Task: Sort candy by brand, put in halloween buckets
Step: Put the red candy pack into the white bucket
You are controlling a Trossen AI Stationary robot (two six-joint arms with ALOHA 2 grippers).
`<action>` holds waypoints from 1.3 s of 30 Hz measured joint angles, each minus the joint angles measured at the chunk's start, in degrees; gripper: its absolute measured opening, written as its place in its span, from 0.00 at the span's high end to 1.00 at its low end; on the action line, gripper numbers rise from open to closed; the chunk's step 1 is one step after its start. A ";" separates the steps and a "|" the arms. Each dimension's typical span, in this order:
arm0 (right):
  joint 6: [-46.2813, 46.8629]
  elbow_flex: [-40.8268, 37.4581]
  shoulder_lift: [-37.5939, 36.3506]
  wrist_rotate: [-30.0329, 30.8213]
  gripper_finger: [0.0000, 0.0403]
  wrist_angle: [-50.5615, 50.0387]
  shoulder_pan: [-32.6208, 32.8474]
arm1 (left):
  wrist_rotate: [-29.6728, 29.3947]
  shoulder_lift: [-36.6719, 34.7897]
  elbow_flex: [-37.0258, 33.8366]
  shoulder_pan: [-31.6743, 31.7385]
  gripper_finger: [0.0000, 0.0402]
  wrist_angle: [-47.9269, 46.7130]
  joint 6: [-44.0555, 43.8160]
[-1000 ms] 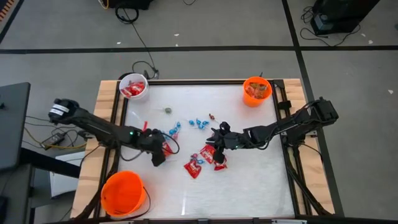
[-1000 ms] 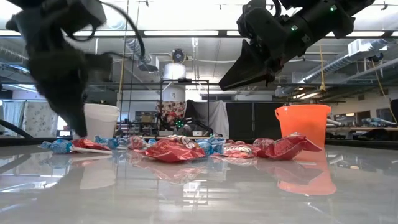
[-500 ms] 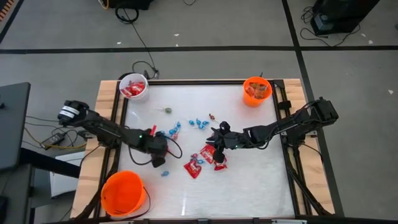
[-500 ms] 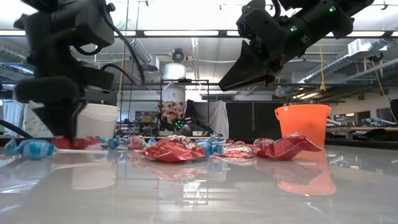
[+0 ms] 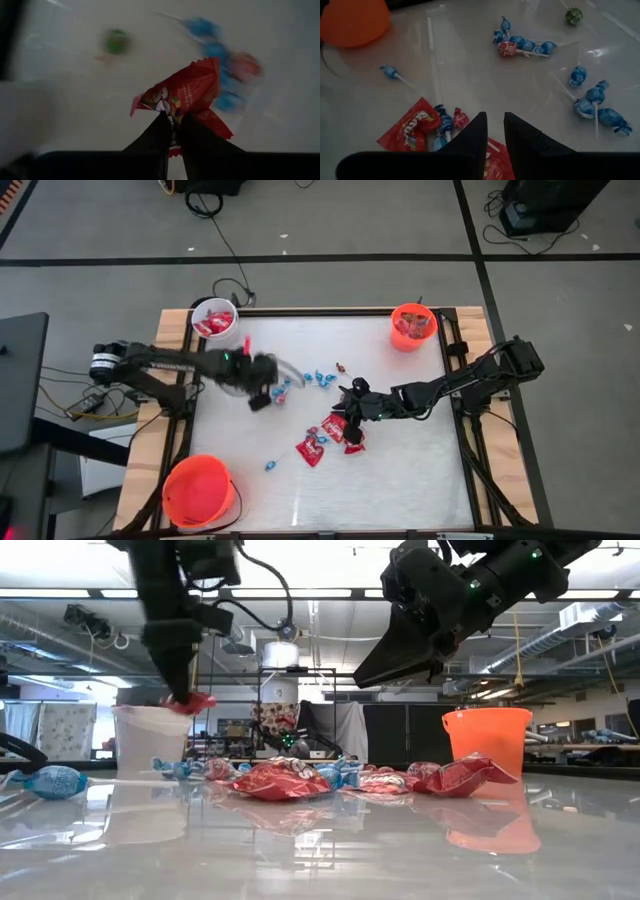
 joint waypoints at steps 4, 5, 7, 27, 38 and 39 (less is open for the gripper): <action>-0.90 0.00 0.00 -0.02 0.81 -0.21 0.00 | 0.25 -1.42 3.28 11.42 0.89 -2.14 6.59; -1.16 0.00 0.00 0.00 0.81 -0.29 0.00 | 0.53 -1.73 4.16 14.23 0.90 -2.46 8.27; -1.62 0.00 0.00 -0.02 0.81 -0.98 0.00 | 0.93 -2.54 5.81 20.30 0.92 -2.55 10.47; -3.92 0.00 0.00 -0.37 0.81 -4.66 -0.96 | 1.26 8.13 8.87 53.33 0.95 -0.07 10.37; -0.07 0.00 0.01 -0.39 0.81 -6.95 0.34 | -0.99 12.30 11.28 53.89 0.92 1.32 15.19; 0.34 0.00 0.00 -0.39 0.81 -7.09 0.49 | -1.91 11.68 11.61 53.88 0.91 1.94 15.33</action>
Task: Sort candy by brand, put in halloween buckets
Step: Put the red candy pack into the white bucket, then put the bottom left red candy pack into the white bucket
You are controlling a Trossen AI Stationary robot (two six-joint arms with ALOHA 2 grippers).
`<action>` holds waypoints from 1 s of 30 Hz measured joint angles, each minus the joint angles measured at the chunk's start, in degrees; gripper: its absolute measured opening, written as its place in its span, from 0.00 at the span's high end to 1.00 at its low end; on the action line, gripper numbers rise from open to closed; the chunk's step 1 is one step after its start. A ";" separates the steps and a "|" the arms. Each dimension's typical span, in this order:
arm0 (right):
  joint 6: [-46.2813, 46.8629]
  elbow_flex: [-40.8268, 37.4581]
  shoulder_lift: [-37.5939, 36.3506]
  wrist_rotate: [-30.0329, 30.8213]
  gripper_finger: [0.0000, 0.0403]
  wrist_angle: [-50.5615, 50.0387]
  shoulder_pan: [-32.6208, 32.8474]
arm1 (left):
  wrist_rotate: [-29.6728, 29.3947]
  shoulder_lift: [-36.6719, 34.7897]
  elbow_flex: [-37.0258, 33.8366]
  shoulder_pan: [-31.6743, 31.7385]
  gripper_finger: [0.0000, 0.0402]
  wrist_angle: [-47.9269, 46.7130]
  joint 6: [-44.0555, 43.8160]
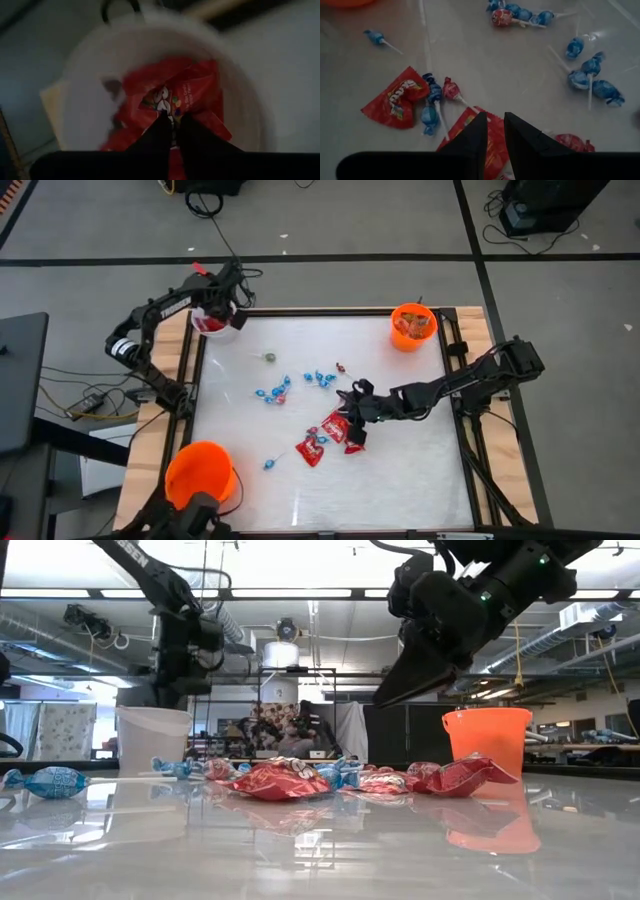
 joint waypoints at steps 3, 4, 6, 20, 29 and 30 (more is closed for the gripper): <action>0.94 0.00 0.00 0.00 0.81 -0.26 0.50 | -1.79 -1.90 1.56 -0.05 0.87 1.90 0.11; 1.31 0.00 0.00 0.02 0.81 -0.23 0.55 | -1.92 -2.29 1.92 0.01 0.85 1.63 0.21; 1.91 0.00 0.00 0.00 0.81 -0.27 0.63 | -1.92 -2.76 2.46 0.01 0.81 1.48 0.58; 4.02 0.00 0.00 2.83 0.81 -1.03 0.63 | 6.59 -6.53 2.87 -1.08 0.62 0.99 7.64; 4.32 0.00 0.00 5.20 0.81 -1.08 0.30 | 20.03 -7.82 2.87 -9.58 0.62 8.33 13.30; 4.32 0.00 0.00 5.20 0.81 -1.12 0.18 | 21.87 -7.82 2.85 -11.73 0.62 8.71 13.47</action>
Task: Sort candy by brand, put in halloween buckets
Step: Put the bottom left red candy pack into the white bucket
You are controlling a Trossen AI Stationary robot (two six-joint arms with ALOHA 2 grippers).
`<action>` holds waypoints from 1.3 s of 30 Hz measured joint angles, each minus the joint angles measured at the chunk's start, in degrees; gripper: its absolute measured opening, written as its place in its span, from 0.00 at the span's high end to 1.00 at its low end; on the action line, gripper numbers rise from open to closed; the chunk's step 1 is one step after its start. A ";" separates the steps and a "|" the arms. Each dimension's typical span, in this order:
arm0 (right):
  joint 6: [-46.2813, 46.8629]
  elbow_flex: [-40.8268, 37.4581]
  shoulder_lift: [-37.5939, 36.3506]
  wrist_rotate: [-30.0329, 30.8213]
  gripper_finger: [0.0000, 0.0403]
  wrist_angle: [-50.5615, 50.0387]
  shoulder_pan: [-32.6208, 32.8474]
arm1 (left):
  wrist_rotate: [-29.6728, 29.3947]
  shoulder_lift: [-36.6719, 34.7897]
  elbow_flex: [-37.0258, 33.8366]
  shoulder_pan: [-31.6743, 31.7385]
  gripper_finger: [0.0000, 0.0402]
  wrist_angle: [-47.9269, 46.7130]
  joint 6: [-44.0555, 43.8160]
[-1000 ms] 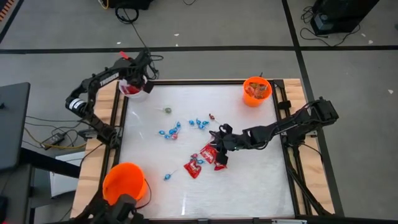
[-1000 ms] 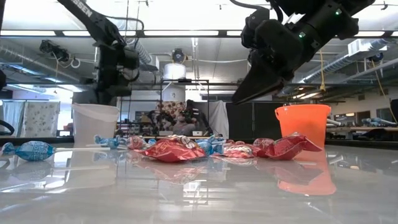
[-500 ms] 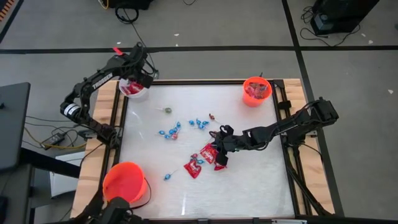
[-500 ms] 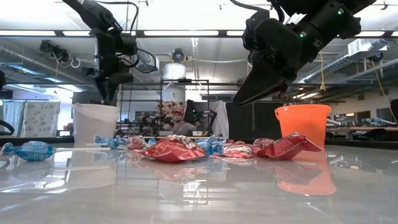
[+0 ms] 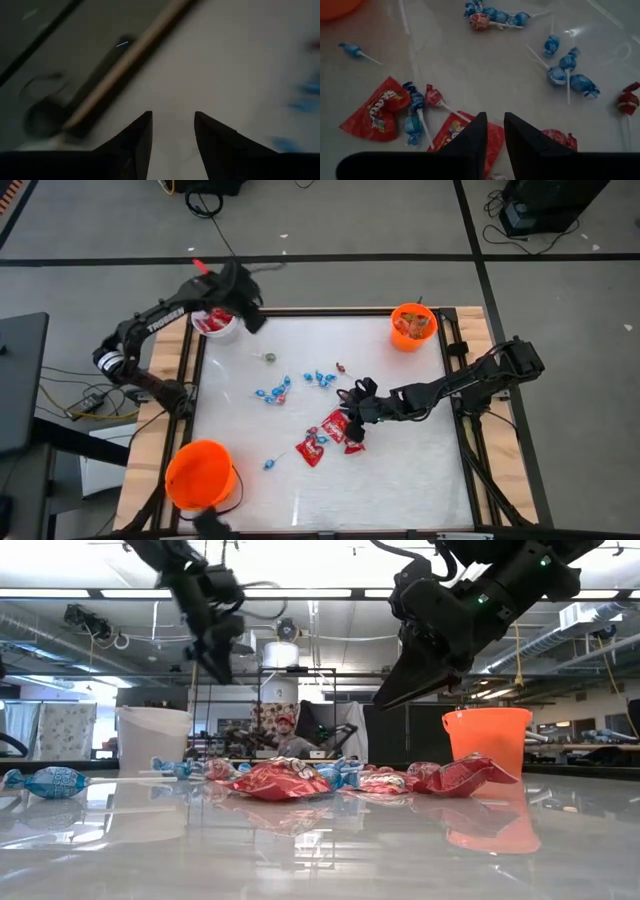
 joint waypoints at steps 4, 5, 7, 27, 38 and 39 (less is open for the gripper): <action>-0.03 0.00 0.00 0.07 0.81 -1.37 -0.10 | 1.44 0.00 -0.81 -10.52 0.62 0.59 0.08; -0.09 0.00 0.00 0.45 0.81 -1.96 -0.10 | 1.64 0.00 -1.24 -13.04 0.62 0.63 0.05; -0.01 0.00 0.00 1.88 0.81 -3.25 -0.10 | 3.11 0.00 -2.87 -17.97 0.62 1.92 -0.57; -8.42 -0.02 0.00 14.96 0.81 1.92 -2.47 | -2.83 0.42 -30.98 -48.76 0.62 40.88 -36.74; -8.63 -0.02 0.00 14.75 0.81 2.00 -3.56 | -3.30 0.41 -37.11 -56.94 0.62 61.09 -44.90; -8.66 -0.02 0.00 14.62 0.81 2.01 -3.55 | -3.28 0.56 -36.84 -57.39 0.62 61.18 -44.30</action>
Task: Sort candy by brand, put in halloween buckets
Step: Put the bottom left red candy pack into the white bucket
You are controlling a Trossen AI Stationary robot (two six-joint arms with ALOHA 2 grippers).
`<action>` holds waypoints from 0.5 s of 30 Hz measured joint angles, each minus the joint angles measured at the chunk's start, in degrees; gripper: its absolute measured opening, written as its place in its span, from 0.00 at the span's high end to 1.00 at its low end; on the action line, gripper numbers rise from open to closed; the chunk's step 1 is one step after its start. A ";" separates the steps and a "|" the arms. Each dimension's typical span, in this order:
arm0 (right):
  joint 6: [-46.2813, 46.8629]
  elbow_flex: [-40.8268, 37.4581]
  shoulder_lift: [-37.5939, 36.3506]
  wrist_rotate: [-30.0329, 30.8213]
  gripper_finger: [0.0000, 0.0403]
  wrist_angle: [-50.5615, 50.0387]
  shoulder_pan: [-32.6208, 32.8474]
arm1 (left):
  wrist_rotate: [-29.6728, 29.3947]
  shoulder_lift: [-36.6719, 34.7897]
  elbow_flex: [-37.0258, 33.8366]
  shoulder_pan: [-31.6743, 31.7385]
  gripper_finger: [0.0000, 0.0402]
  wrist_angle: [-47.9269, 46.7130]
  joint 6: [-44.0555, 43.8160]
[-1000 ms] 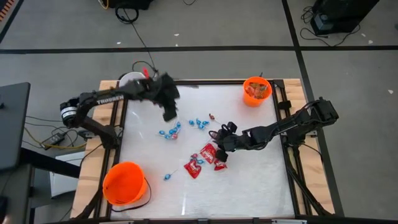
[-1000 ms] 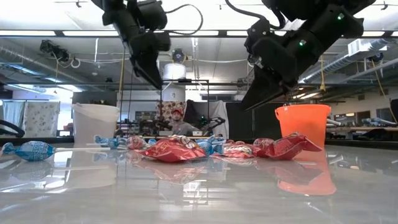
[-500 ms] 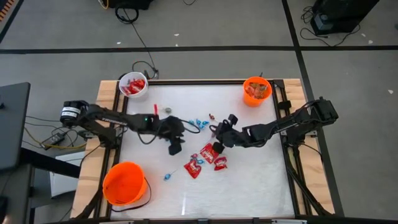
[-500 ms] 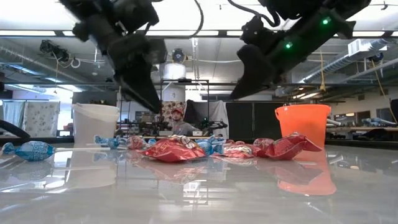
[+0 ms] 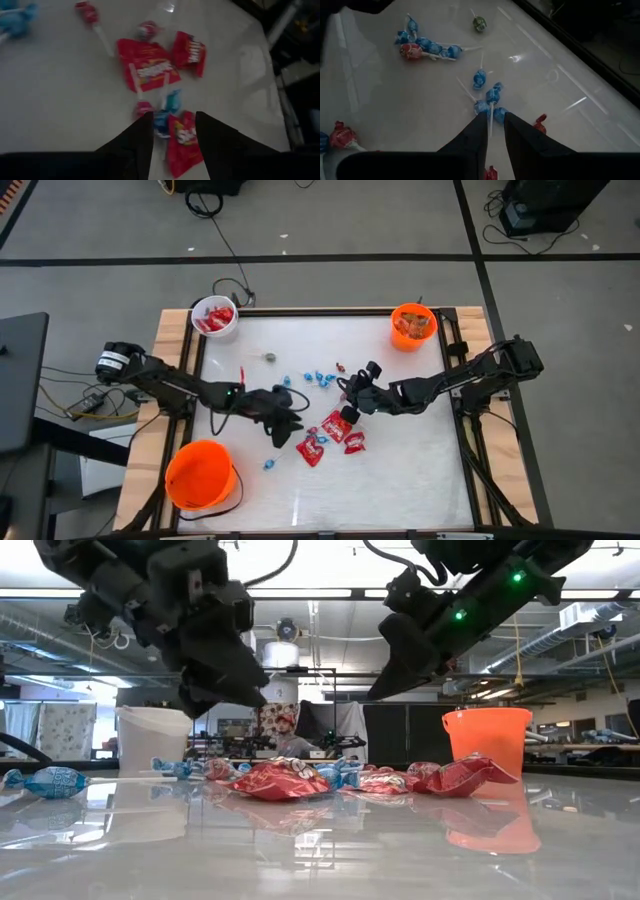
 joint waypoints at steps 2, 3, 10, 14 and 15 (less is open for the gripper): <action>0.02 0.00 0.00 -0.02 0.81 0.07 0.00 | -0.01 0.30 0.36 -0.99 0.62 0.19 1.88; 0.00 0.00 0.00 -0.02 0.81 0.23 0.00 | -0.01 0.51 0.36 -1.56 0.62 0.22 2.72; 0.24 0.00 0.00 -0.15 0.81 0.42 0.01 | -1.74 5.12 0.38 -5.85 0.62 5.08 4.42; 0.27 0.00 0.00 -1.31 0.81 1.09 0.02 | -1.68 8.66 2.42 -7.13 0.62 3.91 4.19; 0.28 0.00 0.00 -2.11 0.81 1.11 0.02 | -1.26 9.30 3.76 -7.36 0.62 2.66 3.39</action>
